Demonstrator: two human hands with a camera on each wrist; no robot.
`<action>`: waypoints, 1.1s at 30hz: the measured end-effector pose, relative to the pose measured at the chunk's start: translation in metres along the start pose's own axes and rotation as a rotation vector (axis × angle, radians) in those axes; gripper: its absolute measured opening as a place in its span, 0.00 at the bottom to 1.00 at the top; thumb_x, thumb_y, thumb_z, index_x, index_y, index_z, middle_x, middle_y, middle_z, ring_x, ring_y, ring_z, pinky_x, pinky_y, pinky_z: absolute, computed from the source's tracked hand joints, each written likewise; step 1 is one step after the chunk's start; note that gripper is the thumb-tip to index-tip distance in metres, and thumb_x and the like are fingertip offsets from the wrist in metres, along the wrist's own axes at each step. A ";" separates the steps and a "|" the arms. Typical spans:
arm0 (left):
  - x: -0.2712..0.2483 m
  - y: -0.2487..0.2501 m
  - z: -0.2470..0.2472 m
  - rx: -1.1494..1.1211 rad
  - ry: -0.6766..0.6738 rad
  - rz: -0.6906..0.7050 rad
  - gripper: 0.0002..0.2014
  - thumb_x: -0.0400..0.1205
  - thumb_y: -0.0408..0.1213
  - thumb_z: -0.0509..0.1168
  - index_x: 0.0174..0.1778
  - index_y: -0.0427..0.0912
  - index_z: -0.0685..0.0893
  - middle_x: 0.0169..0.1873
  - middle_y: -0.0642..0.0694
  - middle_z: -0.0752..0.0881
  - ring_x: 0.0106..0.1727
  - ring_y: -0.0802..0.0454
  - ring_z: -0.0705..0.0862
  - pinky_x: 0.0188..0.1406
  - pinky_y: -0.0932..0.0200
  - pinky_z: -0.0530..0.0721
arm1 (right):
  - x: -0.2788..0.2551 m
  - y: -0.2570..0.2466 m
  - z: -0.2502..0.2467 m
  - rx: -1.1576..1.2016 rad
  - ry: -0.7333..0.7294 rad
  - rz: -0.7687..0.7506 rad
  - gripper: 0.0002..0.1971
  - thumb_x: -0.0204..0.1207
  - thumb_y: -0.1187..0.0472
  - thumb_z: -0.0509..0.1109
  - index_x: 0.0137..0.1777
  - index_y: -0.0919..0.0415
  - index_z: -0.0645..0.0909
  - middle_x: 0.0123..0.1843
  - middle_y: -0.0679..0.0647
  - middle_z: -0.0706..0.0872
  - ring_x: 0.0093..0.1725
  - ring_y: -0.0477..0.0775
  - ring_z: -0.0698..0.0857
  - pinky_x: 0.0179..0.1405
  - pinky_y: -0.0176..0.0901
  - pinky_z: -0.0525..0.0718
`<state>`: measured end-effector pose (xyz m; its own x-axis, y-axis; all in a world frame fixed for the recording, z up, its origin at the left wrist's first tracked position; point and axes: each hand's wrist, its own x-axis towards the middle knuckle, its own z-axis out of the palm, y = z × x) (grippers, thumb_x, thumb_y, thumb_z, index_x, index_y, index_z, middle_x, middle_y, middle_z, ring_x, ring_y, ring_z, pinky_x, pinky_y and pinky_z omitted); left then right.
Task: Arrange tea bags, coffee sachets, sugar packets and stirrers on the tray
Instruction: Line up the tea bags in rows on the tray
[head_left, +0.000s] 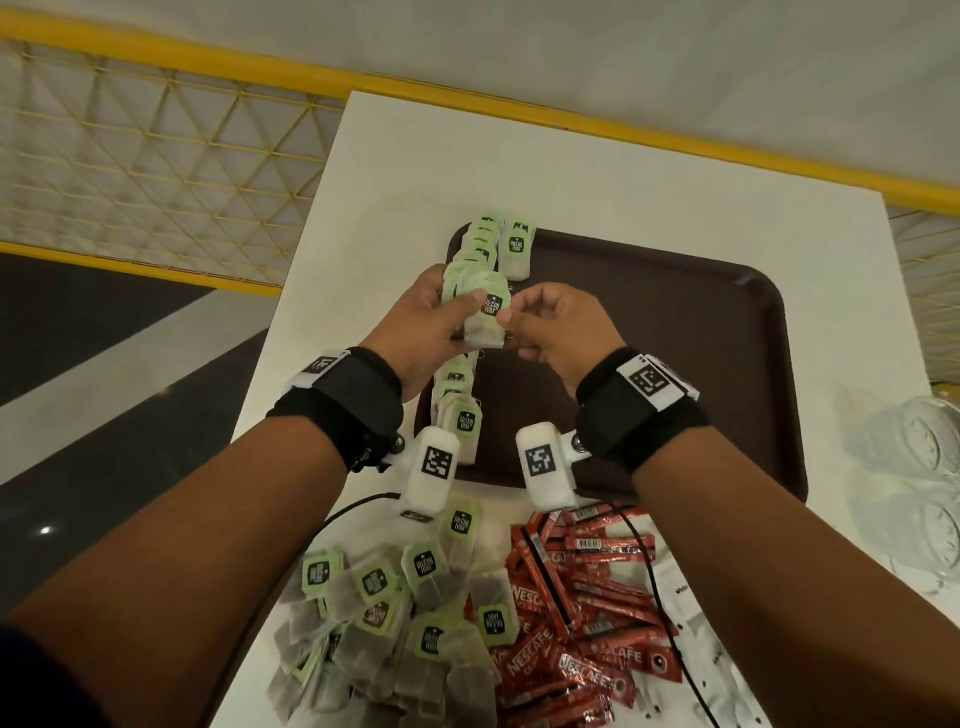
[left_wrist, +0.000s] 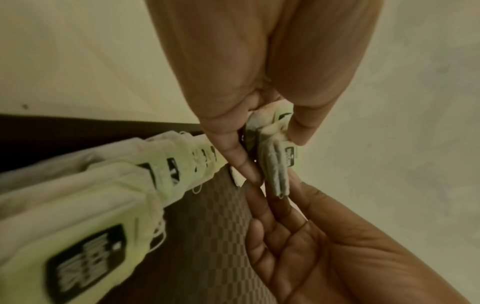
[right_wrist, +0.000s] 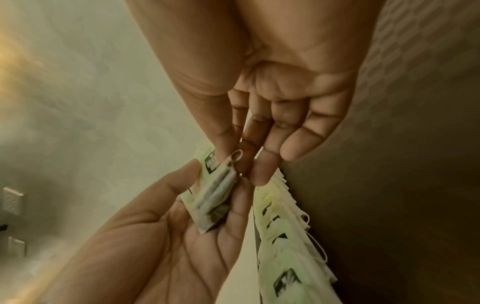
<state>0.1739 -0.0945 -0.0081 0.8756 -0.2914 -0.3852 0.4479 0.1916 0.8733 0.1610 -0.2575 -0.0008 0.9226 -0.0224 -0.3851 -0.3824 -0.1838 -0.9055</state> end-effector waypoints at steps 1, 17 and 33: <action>0.004 0.000 -0.001 -0.022 0.003 -0.002 0.16 0.87 0.31 0.61 0.71 0.36 0.72 0.62 0.35 0.83 0.59 0.43 0.86 0.55 0.48 0.89 | 0.003 -0.001 0.000 0.008 0.001 -0.001 0.06 0.75 0.63 0.77 0.43 0.56 0.81 0.39 0.53 0.88 0.37 0.51 0.87 0.38 0.41 0.82; 0.035 0.002 -0.032 -0.024 0.095 0.032 0.19 0.85 0.30 0.66 0.72 0.34 0.73 0.65 0.34 0.84 0.64 0.38 0.86 0.55 0.51 0.89 | 0.066 0.004 -0.017 0.104 0.140 0.134 0.05 0.80 0.65 0.71 0.44 0.56 0.79 0.41 0.56 0.88 0.33 0.48 0.87 0.30 0.38 0.81; 0.035 0.003 -0.030 -0.024 0.088 0.026 0.17 0.85 0.32 0.65 0.70 0.34 0.75 0.62 0.36 0.86 0.59 0.40 0.89 0.41 0.61 0.88 | 0.107 0.004 -0.005 -0.301 0.263 0.143 0.10 0.79 0.61 0.71 0.35 0.54 0.78 0.32 0.56 0.88 0.41 0.59 0.92 0.46 0.58 0.91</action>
<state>0.2117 -0.0761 -0.0280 0.8990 -0.2028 -0.3882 0.4281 0.2205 0.8764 0.2586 -0.2652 -0.0452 0.8578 -0.3112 -0.4089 -0.5114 -0.4387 -0.7389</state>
